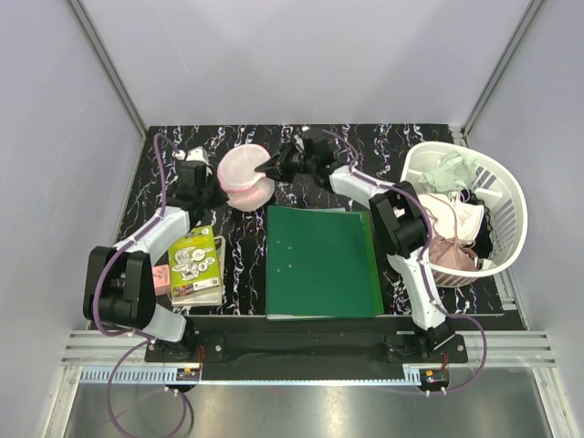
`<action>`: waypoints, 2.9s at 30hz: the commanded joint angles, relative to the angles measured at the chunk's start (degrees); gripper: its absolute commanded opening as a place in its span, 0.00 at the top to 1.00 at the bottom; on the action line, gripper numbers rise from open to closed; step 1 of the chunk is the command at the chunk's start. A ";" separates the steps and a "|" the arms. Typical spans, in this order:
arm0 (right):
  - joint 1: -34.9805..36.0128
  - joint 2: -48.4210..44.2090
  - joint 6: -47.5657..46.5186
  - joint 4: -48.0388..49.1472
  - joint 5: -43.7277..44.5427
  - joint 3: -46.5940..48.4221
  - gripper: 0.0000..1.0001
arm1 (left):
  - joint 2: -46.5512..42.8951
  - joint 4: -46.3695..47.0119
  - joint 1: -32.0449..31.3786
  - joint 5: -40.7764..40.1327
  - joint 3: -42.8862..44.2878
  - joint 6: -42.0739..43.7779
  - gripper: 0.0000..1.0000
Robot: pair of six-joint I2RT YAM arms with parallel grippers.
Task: Place the bra in the laundry bag and zip it closed
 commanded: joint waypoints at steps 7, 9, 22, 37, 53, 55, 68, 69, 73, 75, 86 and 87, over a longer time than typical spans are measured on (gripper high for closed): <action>-5.07 -0.77 -36.85 -39.60 11.33 22.10 0.21 | 2.65 15.90 -1.84 23.37 -1.25 -12.76 1.00; -5.25 -5.50 -37.65 -40.05 14.95 17.02 0.17 | 4.05 20.55 -2.01 24.86 -2.30 -15.76 1.00; -1.21 -10.99 -4.27 -1.06 4.41 -9.02 0.29 | 5.38 25.67 -5.09 24.52 -4.41 -20.43 1.00; -4.72 -1.23 -11.61 -3.74 0.46 2.64 1.00 | 0.90 8.11 3.93 18.37 -1.78 -11.13 1.00; -3.06 -0.30 -33.25 -43.13 15.02 27.14 0.20 | 3.97 16.79 2.73 29.00 1.21 -18.41 1.00; -2.09 -5.33 -32.91 -36.59 17.59 15.02 0.13 | 4.41 17.14 2.03 29.09 1.12 -18.85 1.00; 0.29 -11.25 -5.76 -3.06 8.28 -9.46 0.20 | 3.45 17.23 -3.51 27.42 -1.07 -18.50 1.00; 0.29 -10.55 -4.36 -2.44 7.75 -9.11 0.24 | 3.36 17.32 -3.77 27.42 -1.16 -18.41 1.00; 0.20 -7.04 -2.94 -0.68 7.13 -7.53 0.54 | 2.83 16.45 -3.86 27.07 -1.34 -17.62 1.00; -0.24 -5.98 -3.81 -0.50 6.26 -5.69 0.73 | 2.39 14.00 -3.42 26.19 -0.72 -15.69 1.00; -5.60 3.07 -15.57 -6.56 0.11 12.99 1.00 | -0.77 5.81 12.91 25.31 0.68 -11.04 1.00; -5.60 4.47 -16.64 -9.52 -1.64 15.91 1.00 | -0.51 5.37 13.19 25.92 1.12 -10.51 1.00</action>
